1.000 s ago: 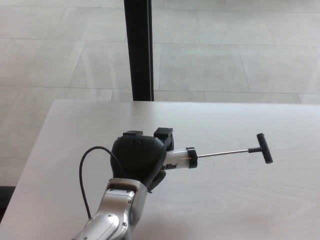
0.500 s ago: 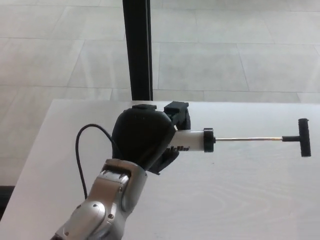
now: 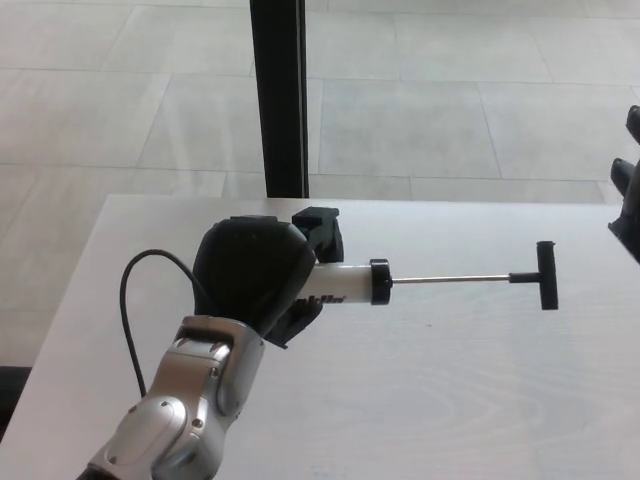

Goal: The robot uses its left hand to lift the air pump kept on the middle of the desk and use the right hand to compress the handle

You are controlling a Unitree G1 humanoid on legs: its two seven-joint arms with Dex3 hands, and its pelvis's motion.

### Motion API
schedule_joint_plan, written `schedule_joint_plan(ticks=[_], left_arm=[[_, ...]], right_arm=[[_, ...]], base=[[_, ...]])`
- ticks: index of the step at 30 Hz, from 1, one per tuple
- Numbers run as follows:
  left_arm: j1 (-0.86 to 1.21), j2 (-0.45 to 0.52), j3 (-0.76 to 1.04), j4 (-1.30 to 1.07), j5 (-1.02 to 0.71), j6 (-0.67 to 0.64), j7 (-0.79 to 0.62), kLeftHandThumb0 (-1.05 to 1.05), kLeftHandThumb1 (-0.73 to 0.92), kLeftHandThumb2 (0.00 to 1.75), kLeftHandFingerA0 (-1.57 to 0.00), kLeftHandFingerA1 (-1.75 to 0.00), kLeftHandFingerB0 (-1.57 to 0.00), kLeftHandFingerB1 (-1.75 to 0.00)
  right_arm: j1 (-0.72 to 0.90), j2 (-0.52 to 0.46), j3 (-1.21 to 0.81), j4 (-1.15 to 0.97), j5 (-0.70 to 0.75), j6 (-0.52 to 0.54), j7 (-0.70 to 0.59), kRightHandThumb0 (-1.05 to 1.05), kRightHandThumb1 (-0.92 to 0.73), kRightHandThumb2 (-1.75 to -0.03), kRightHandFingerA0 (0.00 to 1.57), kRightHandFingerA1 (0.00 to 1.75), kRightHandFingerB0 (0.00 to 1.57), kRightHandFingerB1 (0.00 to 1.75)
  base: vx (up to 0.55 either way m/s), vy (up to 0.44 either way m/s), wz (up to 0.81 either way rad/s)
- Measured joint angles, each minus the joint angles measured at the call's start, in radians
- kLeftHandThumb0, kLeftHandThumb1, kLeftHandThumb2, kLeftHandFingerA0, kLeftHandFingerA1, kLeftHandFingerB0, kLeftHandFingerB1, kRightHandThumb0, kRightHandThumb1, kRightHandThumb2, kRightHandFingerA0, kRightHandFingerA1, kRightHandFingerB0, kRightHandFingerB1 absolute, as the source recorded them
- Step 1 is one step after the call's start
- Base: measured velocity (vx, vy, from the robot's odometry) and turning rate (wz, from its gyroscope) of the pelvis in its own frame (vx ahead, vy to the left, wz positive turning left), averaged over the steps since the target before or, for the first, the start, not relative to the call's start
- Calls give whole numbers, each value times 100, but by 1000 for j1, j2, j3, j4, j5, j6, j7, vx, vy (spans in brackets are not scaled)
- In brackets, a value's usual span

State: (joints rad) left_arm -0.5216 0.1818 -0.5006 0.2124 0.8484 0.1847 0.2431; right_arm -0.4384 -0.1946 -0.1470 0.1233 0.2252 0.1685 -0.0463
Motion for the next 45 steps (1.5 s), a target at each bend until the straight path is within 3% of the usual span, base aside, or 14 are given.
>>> schedule_joint_plan(ticks=[3,4,5,6,9,10,12,13,14,19,32,39,42,45], left_arm=[[0,3,7,10,0,-8,6,-19,51,110,-92,-163,-82,-137],[0,4,8,12,1,-10,6,-23,51,112,-118,-134,-95,-118],[0,6,8,14,1,-13,7,-23,51,112,-118,-134,-95,-118],[0,9,9,15,2,-15,9,-22,55,108,-92,-152,-85,-130],[0,10,17,17,1,-19,13,-13,52,113,-100,-172,-82,-139],[0,9,21,19,1,-22,16,-19,45,111,-123,-134,-97,-114],[0,7,26,25,1,-28,28,-19,45,111,-123,-134,-97,-114],[0,6,28,27,1,-31,33,-15,55,104,-99,-167,-81,-135],[0,5,32,28,1,-34,37,-18,56,101,-92,-175,-75,-152],[-10,-1,49,27,0,-39,40,-18,53,108,-90,-175,-72,-162],[-57,-41,106,22,-10,-40,40,-16,51,107,-89,-175,-73,-157],[-81,-61,114,39,-6,-38,44,-15,49,113,-93,-175,-79,-144],[-86,-63,115,53,-5,-37,48,-16,46,114,-90,-175,-78,-153],[-86,-63,114,63,-2,-36,55,-18,54,100,-86,-175,-74,-151]], right_arm=[[1,20,4,-26,0,27,-1,-89,-87,-126,1,19,10,20],[2,25,4,-31,0,33,-1,-89,-86,-127,1,18,11,20],[2,31,4,-35,0,42,-2,-89,-86,-127,1,18,11,20],[4,36,4,-40,-1,53,-3,-91,-87,-127,1,17,10,18],[12,45,-3,-49,1,75,-5,-98,-92,-130,0,10,10,10],[16,51,-11,-50,3,82,-5,-99,-90,-128,0,8,11,10],[23,68,-29,-50,10,94,-7,-99,-90,-128,0,8,11,10],[27,73,-35,-50,12,99,-8,-101,-91,-129,0,7,9,7],[31,79,-43,-50,16,104,-8,-102,-92,-131,0,8,5,4],[49,126,-78,-32,28,110,-13,-103,-92,-131,0,14,0,4],[106,254,-77,-30,43,103,-21,-101,-92,-131,0,14,0,9],[130,278,-36,-106,45,126,-22,-100,-92,-131,0,12,0,9],[128,278,-23,-139,39,139,-30,-99,-92,-132,0,11,0,10],[120,265,-2,-175,23,158,-41,-101,-92,-133,0,12,0,8]], base=[[0,0,0],[0,0,0],[0,0,0],[0,0,0],[0,0,0],[0,0,0],[0,0,0],[0,0,0],[0,0,0],[0,0,0],[0,0,0],[0,0,0],[0,0,0],[0,0,0]])
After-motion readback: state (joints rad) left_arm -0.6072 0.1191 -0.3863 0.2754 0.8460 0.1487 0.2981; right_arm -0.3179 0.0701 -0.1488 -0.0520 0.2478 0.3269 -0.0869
